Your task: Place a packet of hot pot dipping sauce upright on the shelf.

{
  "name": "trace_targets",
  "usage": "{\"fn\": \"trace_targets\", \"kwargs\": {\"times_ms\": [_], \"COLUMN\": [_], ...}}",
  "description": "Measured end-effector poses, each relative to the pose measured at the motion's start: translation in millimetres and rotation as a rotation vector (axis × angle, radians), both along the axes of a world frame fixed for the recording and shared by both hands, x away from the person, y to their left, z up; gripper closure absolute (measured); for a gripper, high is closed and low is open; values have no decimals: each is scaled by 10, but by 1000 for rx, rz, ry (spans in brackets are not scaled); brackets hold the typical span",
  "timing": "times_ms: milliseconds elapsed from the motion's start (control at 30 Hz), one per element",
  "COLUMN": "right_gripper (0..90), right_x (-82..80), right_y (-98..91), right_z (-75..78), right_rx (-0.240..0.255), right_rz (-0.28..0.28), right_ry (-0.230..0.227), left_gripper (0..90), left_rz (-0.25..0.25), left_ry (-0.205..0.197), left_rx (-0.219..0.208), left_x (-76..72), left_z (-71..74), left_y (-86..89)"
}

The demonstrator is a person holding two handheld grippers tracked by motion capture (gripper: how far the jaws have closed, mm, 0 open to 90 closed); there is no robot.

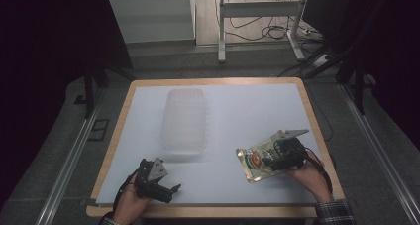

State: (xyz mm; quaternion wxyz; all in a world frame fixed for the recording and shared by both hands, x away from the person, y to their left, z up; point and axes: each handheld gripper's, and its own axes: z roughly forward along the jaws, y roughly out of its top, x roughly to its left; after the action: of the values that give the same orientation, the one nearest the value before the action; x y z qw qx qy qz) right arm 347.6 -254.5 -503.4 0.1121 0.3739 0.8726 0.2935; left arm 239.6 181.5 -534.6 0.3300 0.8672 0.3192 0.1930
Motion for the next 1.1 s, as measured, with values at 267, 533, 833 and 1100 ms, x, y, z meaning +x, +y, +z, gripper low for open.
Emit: {"fn": "trace_targets", "kwargs": {"times_ms": [267, 533, 833, 1100], "right_gripper": [599, 783, 893, 892], "right_x": [-32, -21, -23, -59], "right_y": [122, 91, 111, 65], "right_z": [40, 26, 51, 158], "right_rx": [-60, -86, -84, -25], "right_rz": [-6, -44, -48, -32], "right_ry": [-48, -54, -52, -90], "left_gripper": [0, 0, 0, 0], "left_rz": [-5, -13, -11, 1], "left_ry": [-1, -2, -5, -3], "left_rx": [14, 34, 34, 18], "left_x": [-4, -10, -11, -8], "left_z": [-5, -12, -11, -6], "left_y": [-13, -33, -30, -15]}}
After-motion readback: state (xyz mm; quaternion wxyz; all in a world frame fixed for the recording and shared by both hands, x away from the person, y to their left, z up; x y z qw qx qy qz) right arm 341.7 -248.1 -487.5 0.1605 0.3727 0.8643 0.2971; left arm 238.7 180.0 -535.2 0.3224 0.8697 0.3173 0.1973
